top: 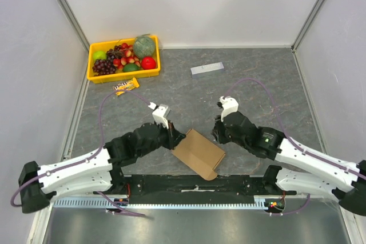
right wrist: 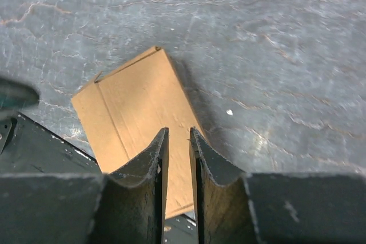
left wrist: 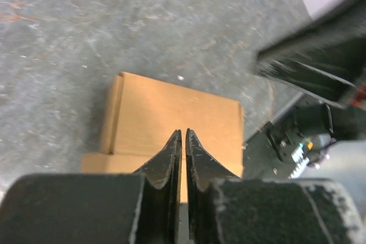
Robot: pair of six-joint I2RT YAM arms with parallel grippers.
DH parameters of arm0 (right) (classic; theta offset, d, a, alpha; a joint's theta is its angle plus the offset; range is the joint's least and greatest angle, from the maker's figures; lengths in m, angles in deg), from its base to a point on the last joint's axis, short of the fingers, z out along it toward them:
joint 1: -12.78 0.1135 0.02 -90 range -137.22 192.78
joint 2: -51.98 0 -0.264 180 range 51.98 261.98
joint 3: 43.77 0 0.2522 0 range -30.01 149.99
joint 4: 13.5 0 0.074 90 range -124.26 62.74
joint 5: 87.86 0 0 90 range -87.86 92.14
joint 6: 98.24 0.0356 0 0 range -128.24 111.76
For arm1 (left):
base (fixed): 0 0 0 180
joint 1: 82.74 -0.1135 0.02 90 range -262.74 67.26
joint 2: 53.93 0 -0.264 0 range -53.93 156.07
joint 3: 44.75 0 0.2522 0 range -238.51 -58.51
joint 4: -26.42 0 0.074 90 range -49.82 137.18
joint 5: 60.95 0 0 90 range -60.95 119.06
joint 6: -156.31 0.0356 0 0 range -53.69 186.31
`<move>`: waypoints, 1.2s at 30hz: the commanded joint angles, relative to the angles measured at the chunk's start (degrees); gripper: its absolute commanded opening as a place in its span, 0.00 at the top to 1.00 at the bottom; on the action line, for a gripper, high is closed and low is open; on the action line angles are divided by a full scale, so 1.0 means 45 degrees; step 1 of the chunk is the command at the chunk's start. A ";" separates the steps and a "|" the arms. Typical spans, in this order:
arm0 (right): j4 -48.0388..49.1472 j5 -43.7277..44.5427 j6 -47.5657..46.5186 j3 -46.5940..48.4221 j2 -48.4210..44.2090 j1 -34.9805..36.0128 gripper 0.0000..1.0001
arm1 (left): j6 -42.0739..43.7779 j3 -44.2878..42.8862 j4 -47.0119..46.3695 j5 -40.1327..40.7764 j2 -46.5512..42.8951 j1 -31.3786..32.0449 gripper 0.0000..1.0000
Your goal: Fold the paper box
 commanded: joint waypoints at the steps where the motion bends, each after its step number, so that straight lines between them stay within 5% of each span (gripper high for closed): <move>1: -0.3051 0.1145 0.1756 0.0182 -0.0872 -0.0028 0.73 | 0.0937 -0.0080 -0.1278 -0.3895 0.1025 -0.2630 0.92; 10: -0.4716 0.0635 0.3554 -0.1790 -0.3821 -0.0028 0.79 | 0.3144 -0.1094 -0.2943 -0.9451 0.4502 -0.2674 0.98; 36: -0.4228 -0.0515 0.3498 -0.2417 -0.3140 -0.0028 0.80 | 0.4259 -0.2149 -0.0502 -0.6660 0.7650 -0.1247 0.98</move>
